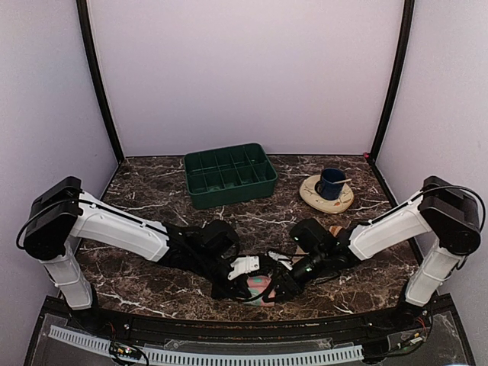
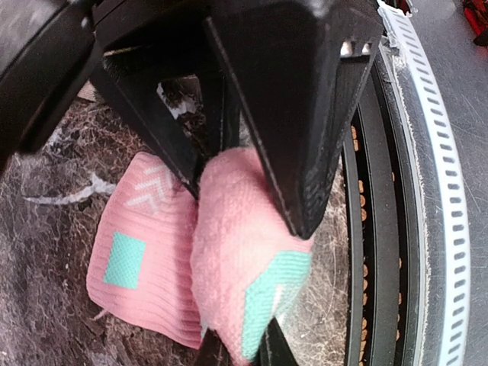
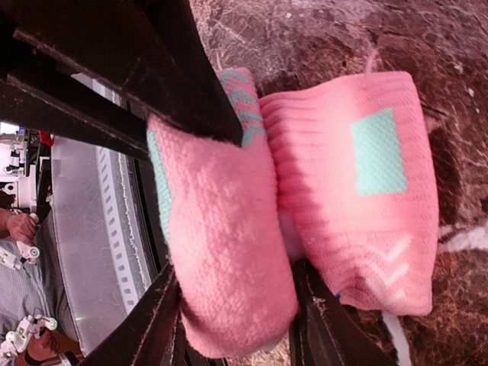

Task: Roll the socks
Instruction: Roll the sock at the center of the board.

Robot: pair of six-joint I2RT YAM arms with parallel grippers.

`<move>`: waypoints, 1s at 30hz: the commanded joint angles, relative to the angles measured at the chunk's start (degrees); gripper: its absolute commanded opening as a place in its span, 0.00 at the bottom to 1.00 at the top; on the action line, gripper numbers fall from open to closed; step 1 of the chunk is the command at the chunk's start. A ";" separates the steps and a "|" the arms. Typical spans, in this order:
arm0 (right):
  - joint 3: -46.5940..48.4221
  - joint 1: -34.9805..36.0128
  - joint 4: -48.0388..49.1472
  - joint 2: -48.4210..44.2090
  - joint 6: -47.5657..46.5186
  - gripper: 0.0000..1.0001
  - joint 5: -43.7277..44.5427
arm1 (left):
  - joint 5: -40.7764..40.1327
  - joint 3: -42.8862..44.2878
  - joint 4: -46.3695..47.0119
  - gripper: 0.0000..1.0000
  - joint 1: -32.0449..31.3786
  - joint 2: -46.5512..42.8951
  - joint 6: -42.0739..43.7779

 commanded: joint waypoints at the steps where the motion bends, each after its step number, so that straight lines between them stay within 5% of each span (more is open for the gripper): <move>1: -2.83 -1.62 -2.48 -1.55 2.14 0.41 2.88 | -0.08 -0.37 -7.36 0.00 1.18 1.64 -1.15; 13: -7.86 -3.72 0.24 -10.41 6.82 0.43 6.45 | 4.71 2.10 -11.30 0.00 1.90 3.96 -0.70; 23: -11.76 -2.47 -2.99 -25.18 6.65 0.44 20.07 | 12.32 7.59 -18.56 0.00 4.22 9.22 0.53; 30: -10.18 6.29 -7.76 -29.61 1.67 0.44 33.61 | 16.96 11.75 -24.83 0.00 5.70 13.18 1.46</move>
